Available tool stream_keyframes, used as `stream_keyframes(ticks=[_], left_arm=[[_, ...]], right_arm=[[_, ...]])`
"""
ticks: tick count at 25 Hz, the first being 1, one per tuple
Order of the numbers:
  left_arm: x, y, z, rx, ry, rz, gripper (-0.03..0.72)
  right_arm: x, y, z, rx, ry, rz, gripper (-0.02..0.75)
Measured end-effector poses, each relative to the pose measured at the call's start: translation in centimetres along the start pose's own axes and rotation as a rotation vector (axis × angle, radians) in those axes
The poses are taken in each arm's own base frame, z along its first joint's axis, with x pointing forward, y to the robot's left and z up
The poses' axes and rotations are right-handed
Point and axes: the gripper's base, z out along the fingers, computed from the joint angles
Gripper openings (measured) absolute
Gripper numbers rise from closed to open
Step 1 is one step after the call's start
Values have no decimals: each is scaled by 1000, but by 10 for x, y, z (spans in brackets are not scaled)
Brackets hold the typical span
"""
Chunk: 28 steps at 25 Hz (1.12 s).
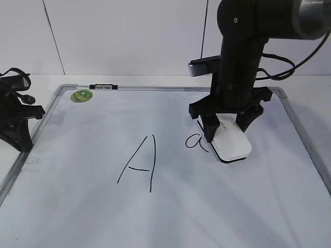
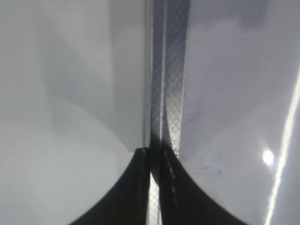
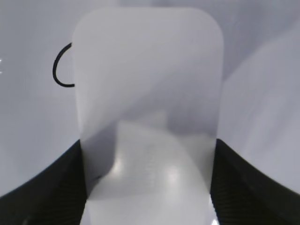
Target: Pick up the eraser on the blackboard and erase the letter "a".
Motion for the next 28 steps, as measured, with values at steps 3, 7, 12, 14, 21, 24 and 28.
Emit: stream_keyframes(ticks=[3, 7, 12, 14, 21, 24, 28], left_arm=[[0, 0, 0, 2, 0, -1, 17], [0, 0, 0, 2, 0, -1, 17], [0, 0, 0, 4, 0, -2, 17], [0, 0, 0, 4, 0, -2, 17], [0, 0, 0, 4, 0, -2, 17], [0, 0, 0, 4, 0, -2, 17], [0, 0, 0, 4, 0, -2, 17]], right_arm=[[-7, 1, 10, 2, 13, -1, 561], [-15, 3, 16, 1, 10, -4, 561], [-21, 4, 22, 1, 11, -8, 561], [-22, 4, 26, 2, 16, -9, 561], [-24, 5, 37, 6, 43, -15, 561], [-24, 5, 37, 4, 45, -14, 561], [-24, 6, 37, -6, 46, -13, 561]])
